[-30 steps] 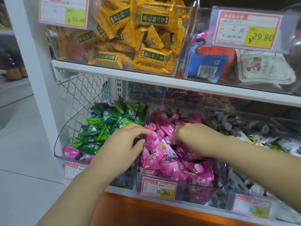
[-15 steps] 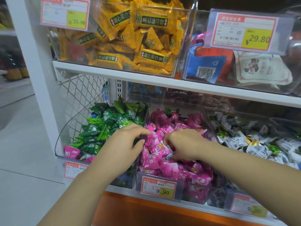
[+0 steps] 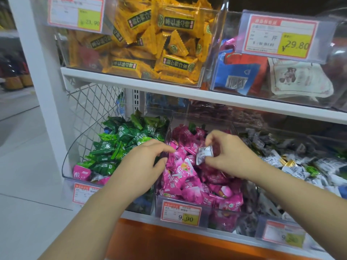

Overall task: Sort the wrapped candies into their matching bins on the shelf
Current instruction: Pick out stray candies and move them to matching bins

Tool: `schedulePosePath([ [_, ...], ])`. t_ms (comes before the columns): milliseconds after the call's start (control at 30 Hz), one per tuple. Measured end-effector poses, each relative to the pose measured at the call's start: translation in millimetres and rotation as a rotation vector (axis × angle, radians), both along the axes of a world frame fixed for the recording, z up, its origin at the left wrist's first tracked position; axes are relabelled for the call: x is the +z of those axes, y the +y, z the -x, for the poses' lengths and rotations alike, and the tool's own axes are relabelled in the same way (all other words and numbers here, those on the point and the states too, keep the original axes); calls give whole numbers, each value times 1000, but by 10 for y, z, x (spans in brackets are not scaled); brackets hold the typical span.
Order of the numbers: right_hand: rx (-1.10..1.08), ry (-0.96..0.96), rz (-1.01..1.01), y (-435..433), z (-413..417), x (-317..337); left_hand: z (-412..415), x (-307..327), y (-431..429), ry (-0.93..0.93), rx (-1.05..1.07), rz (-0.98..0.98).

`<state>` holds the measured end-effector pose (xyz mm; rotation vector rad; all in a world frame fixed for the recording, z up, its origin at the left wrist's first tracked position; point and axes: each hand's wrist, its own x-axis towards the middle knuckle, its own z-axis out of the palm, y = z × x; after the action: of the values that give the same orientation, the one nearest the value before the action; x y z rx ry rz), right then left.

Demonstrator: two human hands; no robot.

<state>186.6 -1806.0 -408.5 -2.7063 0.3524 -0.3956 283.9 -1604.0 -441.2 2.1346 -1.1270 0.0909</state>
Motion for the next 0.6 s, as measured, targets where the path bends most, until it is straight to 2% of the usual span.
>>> schedulePosePath([
  [100, -86, -186, -60, -78, 180, 88, 11, -5, -22, -12, 13, -2],
  [300, -294, -317, -29, -458, 698, 49, 31, -27, -60, -38, 26, -6],
  [433, -401, -197, 44, -724, 975, -54, 52, -72, -55, -58, 35, -7],
  [500, -361, -112, 154, -771, 1073, -96, 68, -79, -59, -63, 36, -5],
  [600, -280, -97, 236, -753, 1139, -95, 81, -87, -72, -72, 39, 3],
])
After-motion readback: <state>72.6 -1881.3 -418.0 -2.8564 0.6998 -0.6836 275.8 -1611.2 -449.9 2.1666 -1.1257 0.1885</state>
